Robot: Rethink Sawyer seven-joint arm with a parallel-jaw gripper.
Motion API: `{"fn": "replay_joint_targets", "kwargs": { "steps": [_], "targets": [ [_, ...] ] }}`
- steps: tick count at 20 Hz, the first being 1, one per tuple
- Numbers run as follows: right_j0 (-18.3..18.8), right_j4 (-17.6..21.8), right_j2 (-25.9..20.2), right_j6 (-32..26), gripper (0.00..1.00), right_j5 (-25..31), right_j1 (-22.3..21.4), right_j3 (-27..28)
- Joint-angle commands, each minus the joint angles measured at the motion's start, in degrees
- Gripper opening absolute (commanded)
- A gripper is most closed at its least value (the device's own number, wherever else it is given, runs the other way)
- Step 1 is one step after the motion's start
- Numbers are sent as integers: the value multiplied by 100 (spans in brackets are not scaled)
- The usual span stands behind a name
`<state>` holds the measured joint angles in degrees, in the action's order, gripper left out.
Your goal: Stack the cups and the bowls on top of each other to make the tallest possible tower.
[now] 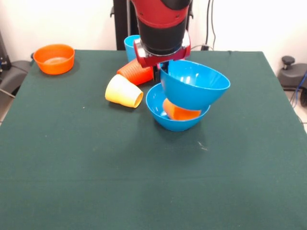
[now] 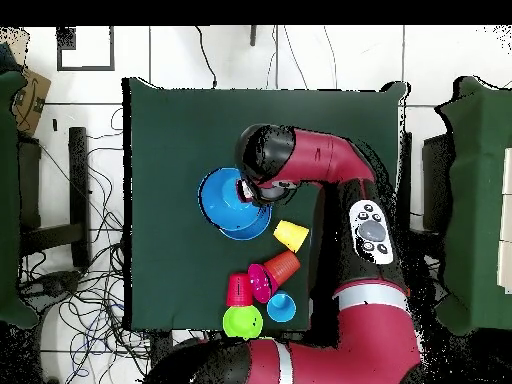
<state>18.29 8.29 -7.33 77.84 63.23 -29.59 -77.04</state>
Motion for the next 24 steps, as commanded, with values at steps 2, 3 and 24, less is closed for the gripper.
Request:
{"fn": "replay_joint_targets", "kwargs": {
  "steps": [2,3,24],
  "targets": [
    [3,269,-628,-222,0,-884,378,128],
    [47,209,-684,-215,0,-1049,384,69],
    [70,64,-929,181,0,-1725,841,169]
  ]
}}
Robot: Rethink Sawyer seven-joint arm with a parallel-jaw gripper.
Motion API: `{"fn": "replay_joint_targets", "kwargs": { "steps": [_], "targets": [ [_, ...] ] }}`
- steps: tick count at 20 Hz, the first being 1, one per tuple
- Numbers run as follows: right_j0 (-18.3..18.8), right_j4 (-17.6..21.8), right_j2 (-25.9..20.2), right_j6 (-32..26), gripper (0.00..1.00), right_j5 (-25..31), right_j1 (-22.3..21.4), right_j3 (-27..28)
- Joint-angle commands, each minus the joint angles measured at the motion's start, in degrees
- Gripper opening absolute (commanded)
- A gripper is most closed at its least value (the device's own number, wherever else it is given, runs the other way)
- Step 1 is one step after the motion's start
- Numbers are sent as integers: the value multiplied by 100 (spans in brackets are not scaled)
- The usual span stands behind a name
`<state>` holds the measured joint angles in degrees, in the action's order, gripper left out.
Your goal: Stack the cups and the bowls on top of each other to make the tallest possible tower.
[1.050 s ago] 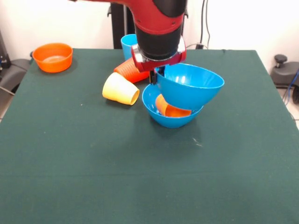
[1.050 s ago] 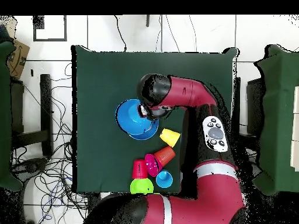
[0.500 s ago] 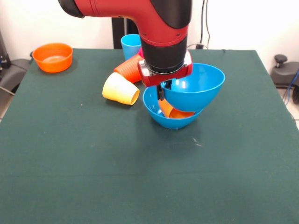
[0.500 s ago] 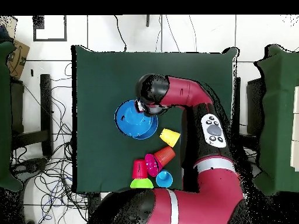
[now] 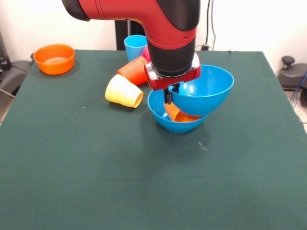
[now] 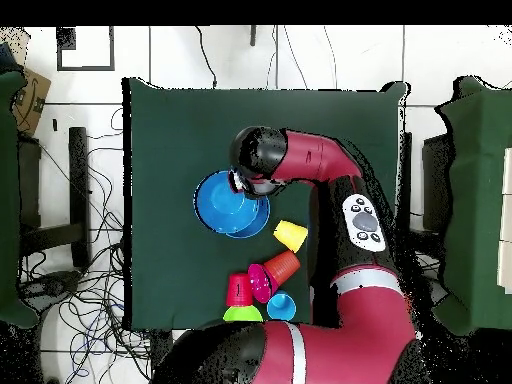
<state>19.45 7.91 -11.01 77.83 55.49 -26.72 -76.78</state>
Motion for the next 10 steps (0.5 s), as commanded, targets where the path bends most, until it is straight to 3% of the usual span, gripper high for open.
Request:
{"fn": "replay_joint_targets", "kwargs": {
  "steps": [1,10],
  "targets": [
    [-53,115,-554,186,0,-970,591,174],
    [-71,165,-478,153,0,-754,667,372]
  ]
}}
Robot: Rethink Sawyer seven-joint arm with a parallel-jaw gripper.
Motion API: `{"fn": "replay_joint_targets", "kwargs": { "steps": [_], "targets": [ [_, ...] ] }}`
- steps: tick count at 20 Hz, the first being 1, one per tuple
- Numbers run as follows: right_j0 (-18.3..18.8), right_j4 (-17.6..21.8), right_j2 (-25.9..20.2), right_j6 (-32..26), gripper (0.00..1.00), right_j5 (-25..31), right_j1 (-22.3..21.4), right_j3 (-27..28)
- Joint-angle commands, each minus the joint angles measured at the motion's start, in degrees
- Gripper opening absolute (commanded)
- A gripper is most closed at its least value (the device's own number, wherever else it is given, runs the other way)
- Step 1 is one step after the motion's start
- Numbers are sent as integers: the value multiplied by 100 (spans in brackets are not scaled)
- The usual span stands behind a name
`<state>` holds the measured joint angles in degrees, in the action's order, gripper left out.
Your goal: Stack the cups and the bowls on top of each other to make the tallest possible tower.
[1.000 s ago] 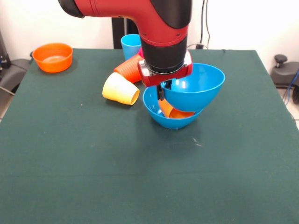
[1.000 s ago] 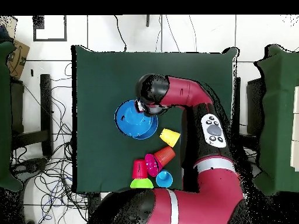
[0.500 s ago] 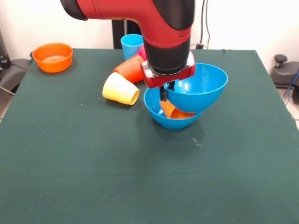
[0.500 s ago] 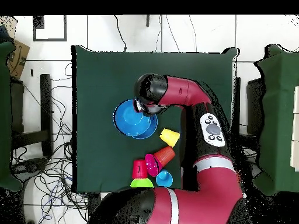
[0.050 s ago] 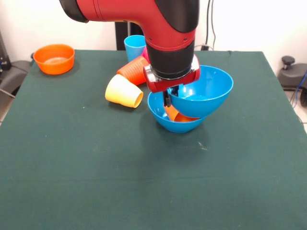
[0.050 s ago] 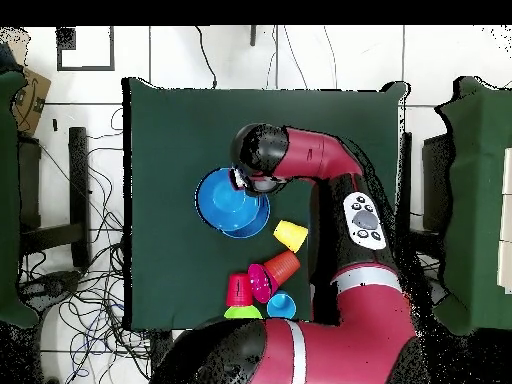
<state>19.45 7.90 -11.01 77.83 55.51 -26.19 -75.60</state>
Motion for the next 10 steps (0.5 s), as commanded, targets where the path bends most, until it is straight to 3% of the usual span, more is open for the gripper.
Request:
{"fn": "replay_joint_targets", "kwargs": {
  "steps": [1,6,10],
  "targets": [
    [-84,191,-452,152,0,-718,653,329],
    [-43,201,-452,79,0,-660,702,505],
    [83,-51,-681,198,0,-1172,576,285]
  ]
}}
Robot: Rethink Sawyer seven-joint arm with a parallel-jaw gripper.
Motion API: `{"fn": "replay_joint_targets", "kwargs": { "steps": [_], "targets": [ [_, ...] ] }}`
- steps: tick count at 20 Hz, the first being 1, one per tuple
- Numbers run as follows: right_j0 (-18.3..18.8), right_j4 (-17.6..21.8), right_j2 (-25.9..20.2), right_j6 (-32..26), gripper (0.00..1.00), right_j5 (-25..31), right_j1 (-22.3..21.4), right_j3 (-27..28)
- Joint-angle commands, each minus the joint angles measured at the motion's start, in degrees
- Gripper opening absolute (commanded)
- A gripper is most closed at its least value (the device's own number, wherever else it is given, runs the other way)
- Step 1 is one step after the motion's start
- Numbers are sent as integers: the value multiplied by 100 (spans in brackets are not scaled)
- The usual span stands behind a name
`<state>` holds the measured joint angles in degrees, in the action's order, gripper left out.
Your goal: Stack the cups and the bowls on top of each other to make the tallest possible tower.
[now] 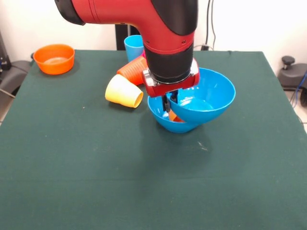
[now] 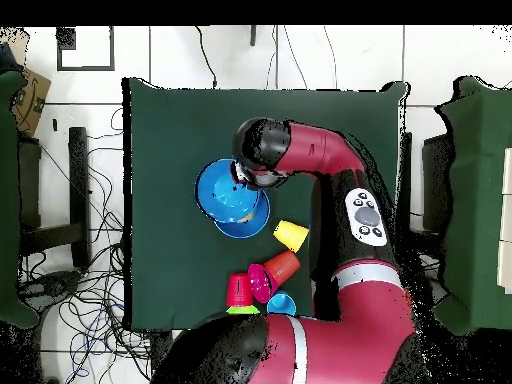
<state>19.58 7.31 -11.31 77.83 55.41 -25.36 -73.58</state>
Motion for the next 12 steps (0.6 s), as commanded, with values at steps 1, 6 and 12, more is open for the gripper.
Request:
{"fn": "replay_joint_targets", "kwargs": {
  "steps": [1,6,12],
  "targets": [
    [75,-46,-686,249,0,-1265,475,71],
    [103,-310,-861,489,0,-1762,390,20],
    [124,-439,-925,548,0,-2004,329,-52]
  ]
}}
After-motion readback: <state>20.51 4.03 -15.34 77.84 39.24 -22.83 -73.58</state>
